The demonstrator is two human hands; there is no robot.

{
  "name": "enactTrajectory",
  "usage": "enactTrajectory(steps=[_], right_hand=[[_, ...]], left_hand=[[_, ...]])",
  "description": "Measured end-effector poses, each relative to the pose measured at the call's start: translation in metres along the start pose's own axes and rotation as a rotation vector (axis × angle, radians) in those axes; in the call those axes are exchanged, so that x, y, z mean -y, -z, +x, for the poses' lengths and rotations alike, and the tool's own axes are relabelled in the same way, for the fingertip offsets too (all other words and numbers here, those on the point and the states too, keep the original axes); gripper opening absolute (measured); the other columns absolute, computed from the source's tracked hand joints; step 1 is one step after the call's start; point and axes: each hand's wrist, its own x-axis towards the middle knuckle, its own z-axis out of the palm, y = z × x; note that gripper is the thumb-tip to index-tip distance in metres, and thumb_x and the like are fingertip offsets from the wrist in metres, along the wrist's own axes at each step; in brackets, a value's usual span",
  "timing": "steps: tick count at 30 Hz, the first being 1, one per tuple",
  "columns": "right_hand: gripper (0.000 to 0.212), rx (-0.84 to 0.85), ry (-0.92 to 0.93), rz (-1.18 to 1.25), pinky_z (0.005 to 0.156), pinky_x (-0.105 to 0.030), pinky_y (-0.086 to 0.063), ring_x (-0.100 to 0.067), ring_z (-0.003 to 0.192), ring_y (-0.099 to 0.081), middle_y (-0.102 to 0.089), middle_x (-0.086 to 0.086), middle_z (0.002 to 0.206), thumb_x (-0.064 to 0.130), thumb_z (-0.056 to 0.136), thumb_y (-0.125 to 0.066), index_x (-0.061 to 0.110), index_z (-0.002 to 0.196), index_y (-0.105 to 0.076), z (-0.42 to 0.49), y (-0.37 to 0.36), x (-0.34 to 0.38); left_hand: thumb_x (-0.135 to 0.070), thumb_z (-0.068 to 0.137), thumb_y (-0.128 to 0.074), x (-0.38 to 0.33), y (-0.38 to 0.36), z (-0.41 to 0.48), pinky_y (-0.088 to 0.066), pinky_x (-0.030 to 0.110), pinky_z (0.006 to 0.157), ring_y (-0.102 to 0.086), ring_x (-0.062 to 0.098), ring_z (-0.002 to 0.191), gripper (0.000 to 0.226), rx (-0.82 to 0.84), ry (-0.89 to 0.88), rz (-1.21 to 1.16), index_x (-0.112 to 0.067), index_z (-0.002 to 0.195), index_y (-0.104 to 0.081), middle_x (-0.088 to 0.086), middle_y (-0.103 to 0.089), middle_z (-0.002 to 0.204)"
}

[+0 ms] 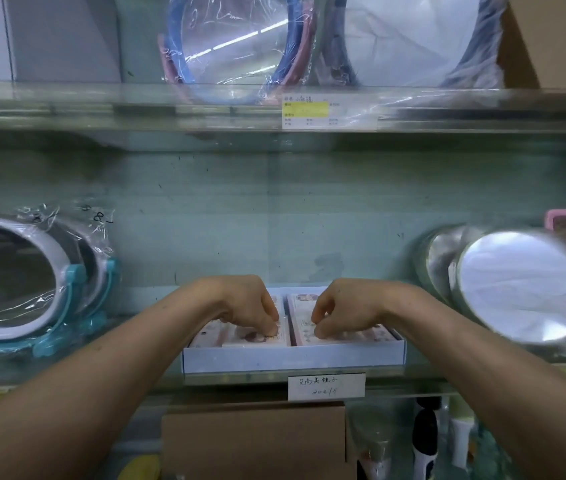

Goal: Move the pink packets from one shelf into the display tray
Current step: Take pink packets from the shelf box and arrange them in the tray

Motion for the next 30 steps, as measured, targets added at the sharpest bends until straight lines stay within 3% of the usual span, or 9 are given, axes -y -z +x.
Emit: enactTrajectory(steps=[3, 6, 14, 18, 21, 24, 27, 30], right_hand=[[0.040, 0.026, 0.046, -0.051, 0.100, -0.028, -0.040, -0.017, 0.120, -0.052, -0.051, 0.007, 0.137, 0.029, 0.091, -0.057, 0.033, 0.131, -0.056, -0.003, 0.003, 0.004], [0.036, 0.032, 0.069, -0.029, 0.102, -0.029, -0.041, -0.015, 0.118, -0.053, -0.053, 0.010, 0.135, 0.028, 0.093, -0.053, 0.036, 0.128, -0.059, -0.007, 0.001, 0.001], [0.038, -0.018, 0.090, -0.026, 0.100, -0.037, -0.048, -0.020, 0.115, -0.057, -0.058, 0.008, 0.132, 0.019, 0.091, -0.050, 0.030, 0.125, -0.062, -0.006, -0.007, -0.001], [0.038, -0.056, 0.092, -0.031, 0.098, -0.036, -0.049, -0.021, 0.112, -0.059, -0.061, 0.007, 0.128, 0.018, 0.088, -0.050, 0.029, 0.121, -0.065, -0.008, -0.007, -0.003], [0.029, -0.090, 0.085, -0.055, 0.090, -0.035, -0.053, -0.021, 0.099, -0.063, -0.067, -0.002, 0.115, 0.019, 0.089, -0.051, 0.016, 0.112, -0.069, -0.005, -0.005, 0.002], [0.029, -0.178, 0.159, -0.088, 0.085, -0.033, -0.053, -0.022, 0.094, -0.063, -0.069, -0.003, 0.110, 0.018, 0.091, -0.048, 0.014, 0.108, -0.070, -0.003, -0.002, 0.014], [0.029, -0.272, 0.245, -0.089, 0.088, -0.036, -0.052, -0.022, 0.103, -0.061, -0.067, 0.003, 0.115, 0.022, 0.091, -0.048, 0.022, 0.110, -0.070, -0.007, 0.001, 0.031], [0.030, -0.313, 0.318, -0.072, 0.082, -0.030, -0.049, -0.022, 0.104, -0.059, -0.066, 0.003, 0.115, 0.023, 0.091, -0.048, 0.025, 0.113, -0.068, -0.008, 0.001, 0.050]], left_hand=[[-0.040, 0.088, -0.060, -0.001, -0.001, -0.001, -0.043, 0.034, 0.101, -0.055, 0.014, 0.103, 0.035, 0.022, 0.013, 0.053, -0.032, 0.121, -0.065, -0.009, -0.064, 0.115], [-0.045, 0.088, -0.058, -0.001, -0.004, -0.001, -0.045, 0.030, 0.088, -0.051, 0.014, 0.086, 0.035, 0.028, 0.010, 0.079, -0.033, 0.120, -0.065, -0.005, -0.069, 0.101], [-0.038, 0.089, -0.060, -0.007, -0.009, -0.011, -0.047, 0.031, 0.092, -0.059, 0.013, 0.089, 0.032, -0.040, 0.045, 0.066, -0.027, 0.118, -0.068, -0.008, -0.068, 0.096], [-0.025, 0.087, -0.058, -0.013, -0.014, -0.012, -0.048, 0.029, 0.080, -0.059, 0.016, 0.081, 0.023, -0.150, 0.086, 0.097, -0.013, 0.096, -0.075, 0.000, -0.070, 0.094], [-0.021, 0.086, -0.056, -0.016, -0.015, -0.009, -0.043, 0.029, 0.071, -0.050, 0.019, 0.075, 0.010, -0.225, 0.118, 0.127, -0.016, 0.080, -0.061, 0.003, -0.059, 0.084], [-0.021, 0.088, -0.054, -0.016, -0.009, -0.015, -0.039, 0.028, 0.073, -0.047, 0.019, 0.078, 0.005, -0.276, 0.126, 0.095, -0.021, 0.084, -0.057, 0.001, -0.053, 0.087], [-0.020, 0.090, -0.053, -0.010, 0.000, -0.030, -0.049, 0.029, 0.083, -0.061, 0.022, 0.092, 0.024, -0.405, 0.152, 0.049, -0.015, 0.103, -0.072, 0.004, -0.068, 0.105], [-0.019, 0.090, -0.053, 0.002, 0.009, -0.047, -0.049, 0.031, 0.093, -0.062, 0.022, 0.105, 0.029, -0.492, 0.193, 0.051, -0.014, 0.113, -0.070, 0.003, -0.067, 0.117]])
